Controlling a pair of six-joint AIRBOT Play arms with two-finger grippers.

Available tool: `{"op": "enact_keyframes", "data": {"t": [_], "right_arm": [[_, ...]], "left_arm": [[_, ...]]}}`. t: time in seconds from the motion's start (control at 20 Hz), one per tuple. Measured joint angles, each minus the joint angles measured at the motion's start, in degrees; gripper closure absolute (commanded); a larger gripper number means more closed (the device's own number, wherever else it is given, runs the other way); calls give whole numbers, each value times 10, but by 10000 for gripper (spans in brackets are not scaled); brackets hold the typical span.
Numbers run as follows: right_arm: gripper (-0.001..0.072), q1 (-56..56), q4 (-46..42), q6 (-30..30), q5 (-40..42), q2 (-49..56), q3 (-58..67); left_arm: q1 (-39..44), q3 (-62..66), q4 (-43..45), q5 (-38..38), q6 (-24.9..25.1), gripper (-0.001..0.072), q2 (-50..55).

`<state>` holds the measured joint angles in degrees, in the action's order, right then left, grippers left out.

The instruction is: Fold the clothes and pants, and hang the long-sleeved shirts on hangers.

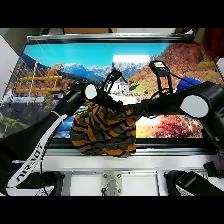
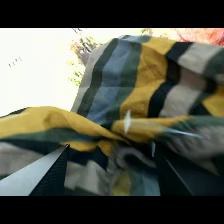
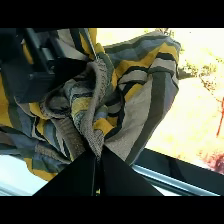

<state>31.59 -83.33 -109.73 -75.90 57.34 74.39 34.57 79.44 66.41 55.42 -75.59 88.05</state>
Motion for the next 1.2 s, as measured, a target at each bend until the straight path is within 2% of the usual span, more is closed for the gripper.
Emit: {"op": "enact_keyframes", "data": {"t": [0.25, 0.5, 0.75, 1.0, 1.1, 1.15, 1.2], "right_arm": [[695, 0, 0, 0, -2, -10, 0], [694, 0, 0, 0, -2, -12, 0], [694, 0, -2, 0, -2, -12, 0], [694, 0, -2, 0, 0, -12, 0], [694, 0, -2, 0, 0, -12, 0], [694, 0, -1, 0, 0, -12, 0], [694, 0, 0, 0, 0, -12, 0]], "left_arm": [[3, 11, -2, 19, 44, 151, 19], [-35, 13, -9, 49, 62, 151, -24], [-67, -7, -89, 93, 106, 151, -50], [-38, -62, -129, 67, 131, 151, -11], [-32, -68, -127, 51, 118, 152, 13], [-34, -70, -99, 35, 82, 307, 27], [-38, -71, -74, 26, 55, 567, 33]]}}
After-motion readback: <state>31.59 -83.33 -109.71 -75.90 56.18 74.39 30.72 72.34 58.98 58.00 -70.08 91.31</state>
